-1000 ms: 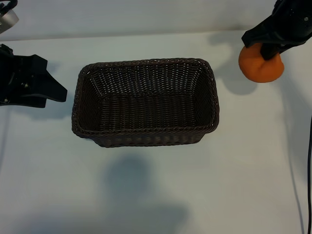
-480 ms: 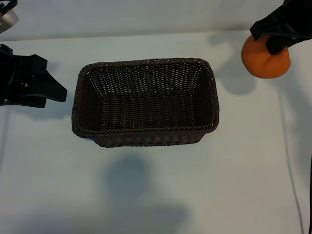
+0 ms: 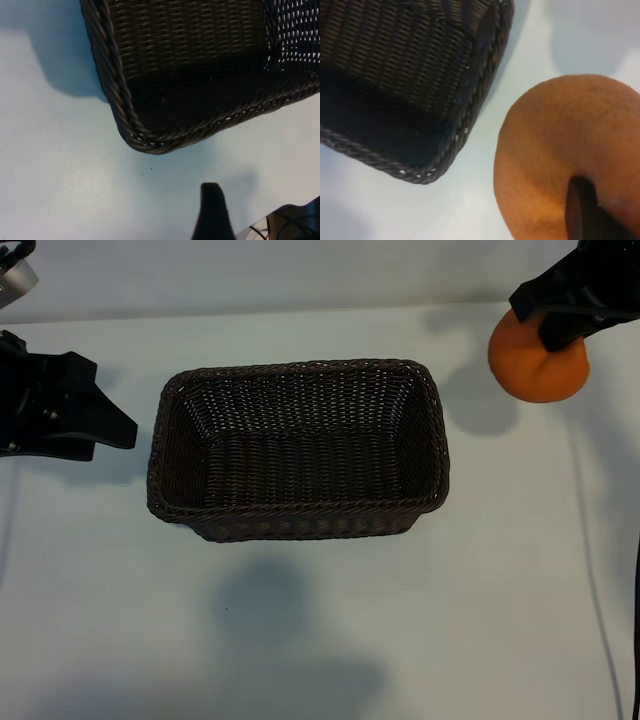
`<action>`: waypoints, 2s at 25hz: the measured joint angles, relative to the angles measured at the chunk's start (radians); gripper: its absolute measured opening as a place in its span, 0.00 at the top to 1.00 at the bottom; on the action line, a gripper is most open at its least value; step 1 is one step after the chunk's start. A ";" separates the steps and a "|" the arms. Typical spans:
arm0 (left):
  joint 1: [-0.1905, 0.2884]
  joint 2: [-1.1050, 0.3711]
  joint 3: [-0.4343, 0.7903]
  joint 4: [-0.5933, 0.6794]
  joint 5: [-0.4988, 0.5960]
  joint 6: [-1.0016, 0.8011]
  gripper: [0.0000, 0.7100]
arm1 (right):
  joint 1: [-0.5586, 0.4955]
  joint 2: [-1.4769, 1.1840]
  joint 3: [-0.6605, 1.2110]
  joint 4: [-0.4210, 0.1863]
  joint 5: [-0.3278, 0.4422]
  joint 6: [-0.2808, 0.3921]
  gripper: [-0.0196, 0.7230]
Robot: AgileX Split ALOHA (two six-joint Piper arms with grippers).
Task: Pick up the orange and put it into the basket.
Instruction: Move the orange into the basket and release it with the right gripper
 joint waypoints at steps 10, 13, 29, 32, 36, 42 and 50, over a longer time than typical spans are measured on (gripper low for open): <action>0.000 0.000 0.000 0.000 0.002 0.000 0.24 | 0.128 0.000 -0.002 0.036 -0.023 -0.014 0.91; 0.000 0.000 0.000 0.000 0.003 0.000 0.24 | 0.189 0.000 -0.003 0.040 -0.040 -0.014 0.91; 0.000 0.000 0.000 0.000 0.021 0.003 0.24 | 0.353 0.000 -0.003 0.055 -0.218 -0.007 0.91; 0.000 0.000 0.000 0.000 0.021 0.003 0.24 | 0.354 0.000 -0.003 0.073 -0.251 -0.007 0.91; 0.000 0.000 0.000 0.000 0.021 0.003 0.24 | 0.354 0.000 -0.003 0.084 -0.259 -0.007 0.91; 0.000 0.000 0.000 0.000 0.021 0.003 0.24 | 0.364 0.000 -0.003 0.095 -0.283 -0.007 0.91; 0.000 0.000 0.000 0.000 0.029 0.003 0.24 | 0.433 0.018 -0.003 0.098 -0.337 -0.008 0.91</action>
